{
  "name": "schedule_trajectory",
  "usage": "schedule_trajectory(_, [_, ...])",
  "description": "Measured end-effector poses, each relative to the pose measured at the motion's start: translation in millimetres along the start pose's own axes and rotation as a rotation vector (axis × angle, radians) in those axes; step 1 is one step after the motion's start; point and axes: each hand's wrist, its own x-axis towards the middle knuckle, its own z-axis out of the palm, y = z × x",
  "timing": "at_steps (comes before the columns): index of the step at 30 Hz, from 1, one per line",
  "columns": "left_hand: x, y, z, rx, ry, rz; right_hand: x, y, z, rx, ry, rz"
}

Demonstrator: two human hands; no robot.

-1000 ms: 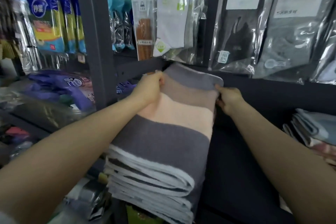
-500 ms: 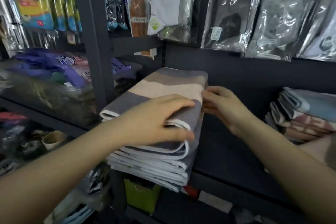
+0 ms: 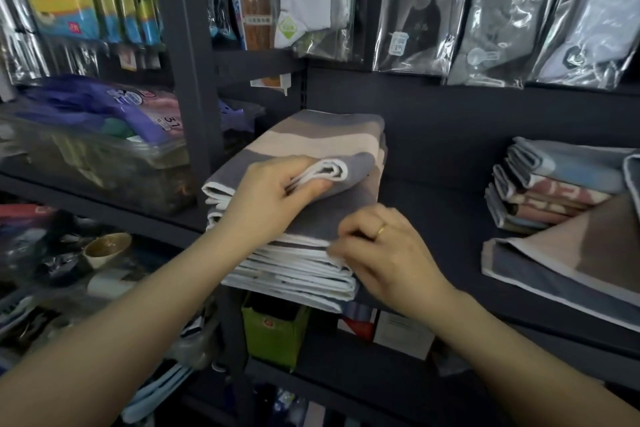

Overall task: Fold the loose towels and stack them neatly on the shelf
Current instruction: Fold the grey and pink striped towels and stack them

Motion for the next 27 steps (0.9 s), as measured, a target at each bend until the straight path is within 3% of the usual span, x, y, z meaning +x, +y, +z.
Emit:
schedule_trajectory(3, [-12, 1, 4, 0.145, -0.215, 0.130, -5, -3, -11, 0.164, -0.037, 0.048])
schedule_trajectory(5, [-21, -1, 5, 0.261, -0.371, 0.177, 7, -4, -22, 0.335, 0.136, 0.217])
schedule_trajectory(7, [-24, -3, -1, 0.223, -0.467, 0.211, 27, -2, -27, 0.372, 0.304, 0.365])
schedule_trajectory(8, [-25, -3, -6, 0.157, -0.478, 0.198, 39, 0, -27, 0.358, 0.294, 0.416])
schedule_trajectory(10, [-23, -7, -16, 0.077, -0.310, 0.173, 56, 4, -18, 0.322, 0.063, 0.471])
schedule_trajectory(12, [-23, -13, -20, 0.196, -0.090, 0.097, 56, 12, -7, 0.319, -0.215, 0.519])
schedule_trajectory(13, [-23, -17, -20, 0.290, -0.057, 0.021, 53, 14, -3, 0.315, -0.282, 0.539])
schedule_trajectory(17, [-41, -35, -13, 0.565, -0.292, -0.243, 32, 17, 2, 0.273, -0.290, 0.640])
schedule_trajectory(20, [-45, -30, -12, 0.580, -0.255, -0.321, 15, 12, 2, 0.207, -0.251, 0.668])
schedule_trajectory(22, [-41, -14, -9, 0.600, -0.181, -0.261, 2, 9, -4, 0.319, -0.280, 0.718])
schedule_trajectory(24, [-37, 9, 0, 0.518, -0.099, -0.092, -17, 11, -12, 0.375, -0.318, 0.764])
schedule_trajectory(27, [-31, 47, 25, 0.351, -0.045, 0.170, -49, 27, -42, 0.190, -0.199, 0.808])
